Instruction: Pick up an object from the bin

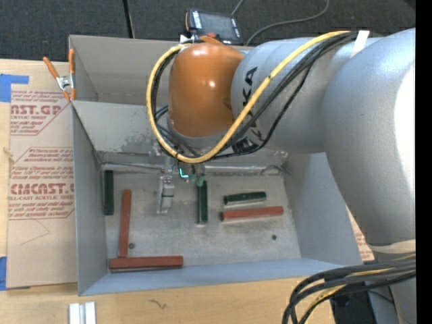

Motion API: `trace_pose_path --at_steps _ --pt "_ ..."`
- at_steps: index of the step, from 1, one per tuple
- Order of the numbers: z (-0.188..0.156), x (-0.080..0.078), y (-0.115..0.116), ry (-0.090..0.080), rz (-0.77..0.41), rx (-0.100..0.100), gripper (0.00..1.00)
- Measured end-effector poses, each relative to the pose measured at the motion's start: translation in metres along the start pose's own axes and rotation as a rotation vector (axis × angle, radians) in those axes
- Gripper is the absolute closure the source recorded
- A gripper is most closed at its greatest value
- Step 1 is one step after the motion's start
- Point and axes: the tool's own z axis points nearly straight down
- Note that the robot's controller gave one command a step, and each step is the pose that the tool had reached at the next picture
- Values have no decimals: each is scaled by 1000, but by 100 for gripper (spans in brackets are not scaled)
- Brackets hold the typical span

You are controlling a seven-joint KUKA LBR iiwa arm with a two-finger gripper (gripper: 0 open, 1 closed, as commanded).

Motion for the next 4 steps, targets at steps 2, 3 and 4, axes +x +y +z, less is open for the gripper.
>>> trace_pose_path --at_steps 2,3,4 --pt "102 -7 -159 -10 -645 2 0" --pt "95 -4 -89 -10 -579 -3 0" --pt "95 -4 -93 -7 -575 -1 100"
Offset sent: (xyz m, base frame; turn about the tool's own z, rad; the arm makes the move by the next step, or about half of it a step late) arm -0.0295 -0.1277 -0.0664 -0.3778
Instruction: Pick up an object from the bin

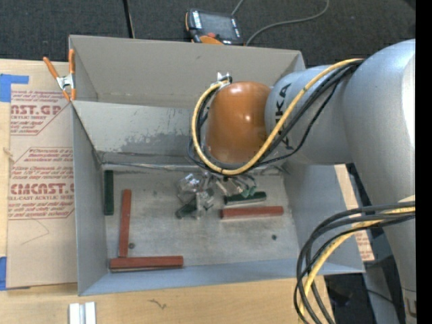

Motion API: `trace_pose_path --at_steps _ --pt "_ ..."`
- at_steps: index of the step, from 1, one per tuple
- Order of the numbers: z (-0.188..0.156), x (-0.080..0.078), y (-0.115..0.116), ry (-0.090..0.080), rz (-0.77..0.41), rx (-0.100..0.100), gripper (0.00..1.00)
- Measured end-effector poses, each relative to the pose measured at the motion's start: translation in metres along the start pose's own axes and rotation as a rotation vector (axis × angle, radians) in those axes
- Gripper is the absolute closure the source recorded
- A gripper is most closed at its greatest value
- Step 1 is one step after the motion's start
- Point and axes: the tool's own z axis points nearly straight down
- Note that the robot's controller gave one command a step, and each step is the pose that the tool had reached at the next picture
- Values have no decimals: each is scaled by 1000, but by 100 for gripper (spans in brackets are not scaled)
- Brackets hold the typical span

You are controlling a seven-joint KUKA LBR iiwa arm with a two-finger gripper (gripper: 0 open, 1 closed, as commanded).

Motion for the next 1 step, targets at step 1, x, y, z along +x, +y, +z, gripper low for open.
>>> trace_pose_path --at_steps 1 --pt "-138 1 7 -7 3 6 100"
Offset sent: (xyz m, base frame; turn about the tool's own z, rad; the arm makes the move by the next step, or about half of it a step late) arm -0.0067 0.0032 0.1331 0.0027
